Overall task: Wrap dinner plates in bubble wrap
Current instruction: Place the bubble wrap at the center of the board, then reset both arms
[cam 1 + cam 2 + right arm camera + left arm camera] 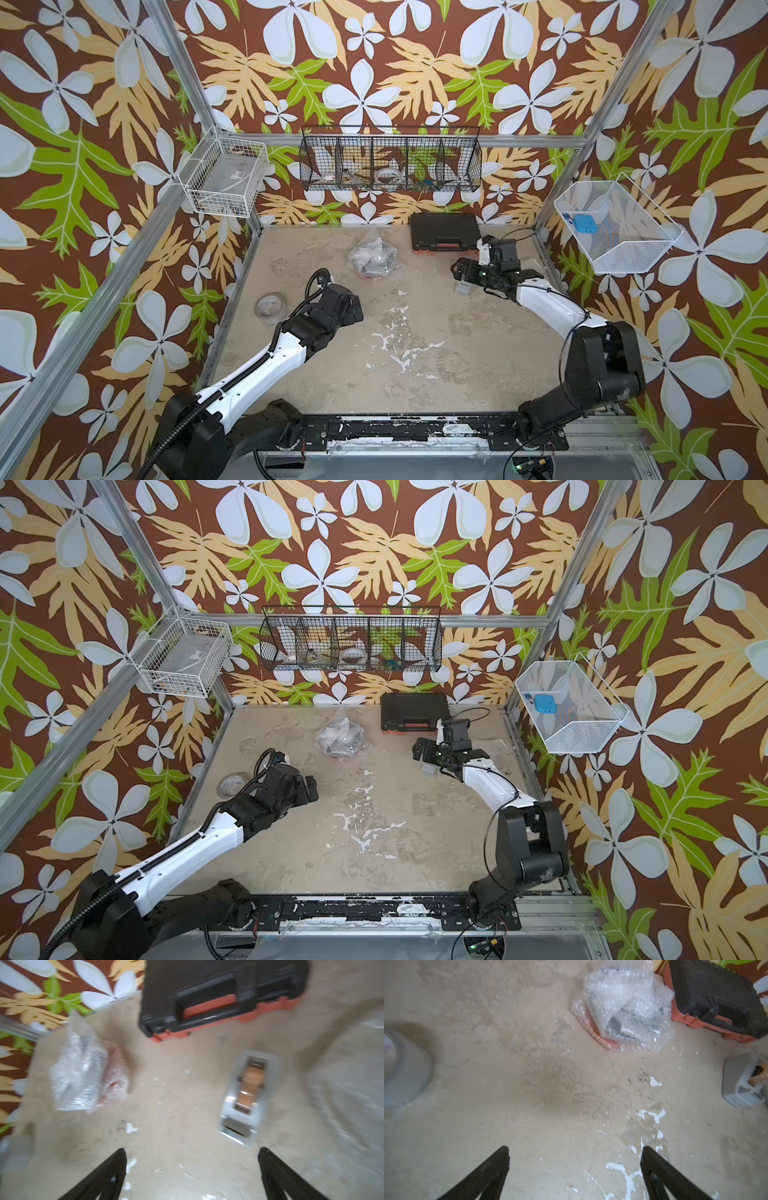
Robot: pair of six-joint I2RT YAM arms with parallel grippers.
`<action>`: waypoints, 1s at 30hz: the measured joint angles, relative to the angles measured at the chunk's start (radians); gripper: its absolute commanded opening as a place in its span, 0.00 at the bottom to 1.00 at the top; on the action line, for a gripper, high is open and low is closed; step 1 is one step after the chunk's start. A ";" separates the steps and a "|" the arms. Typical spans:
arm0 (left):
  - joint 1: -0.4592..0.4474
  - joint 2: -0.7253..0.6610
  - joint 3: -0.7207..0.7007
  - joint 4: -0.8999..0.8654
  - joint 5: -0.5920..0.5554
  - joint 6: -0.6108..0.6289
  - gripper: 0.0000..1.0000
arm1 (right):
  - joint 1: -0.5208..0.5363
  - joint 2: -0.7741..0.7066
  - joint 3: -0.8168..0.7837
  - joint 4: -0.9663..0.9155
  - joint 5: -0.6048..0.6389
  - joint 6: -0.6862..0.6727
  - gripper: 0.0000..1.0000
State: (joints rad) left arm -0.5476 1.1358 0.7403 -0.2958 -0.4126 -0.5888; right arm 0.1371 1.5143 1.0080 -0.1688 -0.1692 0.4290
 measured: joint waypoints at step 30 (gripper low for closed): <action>0.432 0.307 -0.597 1.450 -0.009 0.537 1.00 | -0.167 -0.243 -0.803 1.057 0.400 -0.240 1.00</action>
State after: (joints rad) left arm -0.1154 1.4425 0.1429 1.1545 -0.4217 -0.0513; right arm -0.0296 1.2716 0.2054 0.8883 0.2306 0.1894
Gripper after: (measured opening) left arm 0.998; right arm 0.994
